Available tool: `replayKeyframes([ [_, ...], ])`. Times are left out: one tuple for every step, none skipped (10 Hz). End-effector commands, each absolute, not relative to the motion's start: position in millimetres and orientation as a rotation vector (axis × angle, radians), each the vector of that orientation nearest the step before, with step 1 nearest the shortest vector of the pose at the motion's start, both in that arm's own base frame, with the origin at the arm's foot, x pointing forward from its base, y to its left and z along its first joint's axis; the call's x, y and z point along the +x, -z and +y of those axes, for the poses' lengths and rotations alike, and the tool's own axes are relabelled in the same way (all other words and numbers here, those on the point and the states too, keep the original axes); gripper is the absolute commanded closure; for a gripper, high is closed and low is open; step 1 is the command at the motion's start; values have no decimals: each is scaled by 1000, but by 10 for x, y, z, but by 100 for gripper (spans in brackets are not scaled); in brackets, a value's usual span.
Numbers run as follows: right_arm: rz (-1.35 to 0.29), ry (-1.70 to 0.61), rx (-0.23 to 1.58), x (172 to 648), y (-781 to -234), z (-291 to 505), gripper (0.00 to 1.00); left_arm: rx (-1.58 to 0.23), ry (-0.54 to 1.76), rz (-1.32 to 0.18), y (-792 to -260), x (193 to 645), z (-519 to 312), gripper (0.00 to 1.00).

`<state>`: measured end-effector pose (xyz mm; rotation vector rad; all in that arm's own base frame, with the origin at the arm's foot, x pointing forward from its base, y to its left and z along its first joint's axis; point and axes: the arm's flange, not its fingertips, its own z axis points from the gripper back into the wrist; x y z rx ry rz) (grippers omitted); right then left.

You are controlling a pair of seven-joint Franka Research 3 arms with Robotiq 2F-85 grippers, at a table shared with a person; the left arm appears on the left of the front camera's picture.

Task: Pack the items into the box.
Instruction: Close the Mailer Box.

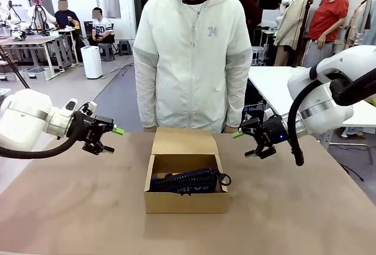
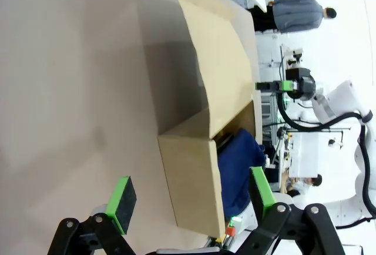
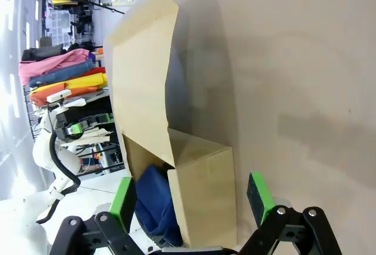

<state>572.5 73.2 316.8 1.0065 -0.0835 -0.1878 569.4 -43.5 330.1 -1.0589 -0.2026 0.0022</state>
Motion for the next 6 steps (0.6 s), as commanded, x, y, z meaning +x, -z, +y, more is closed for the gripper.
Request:
replayKeyframes([
  [-54, 249, 1050, 6102, -3044, 829, 0, -1046, -109, -213, -3046, 6152, -623, 0],
  [-13, 228, 1068, 6191, -2950, 889, 0, -1052, -106, -180, -2954, 6291, -708, 0],
  [32, 223, 1083, 6298, -2831, 983, 0, -1079, -108, -172, -2846, 6420, -823, 0],
  [51, 201, 1098, 6366, -2762, 1121, 0, -1101, -109, -199, -2780, 6513, -947, 0],
  [51, 183, 1122, 6424, -2728, 1228, 0, -1135, -88, -204, -2715, 6594, -1115, 0],
  [59, 185, 1150, 6476, -2696, 1338, 0, -1170, -62, -191, -2664, 6655, -1281, 0],
])
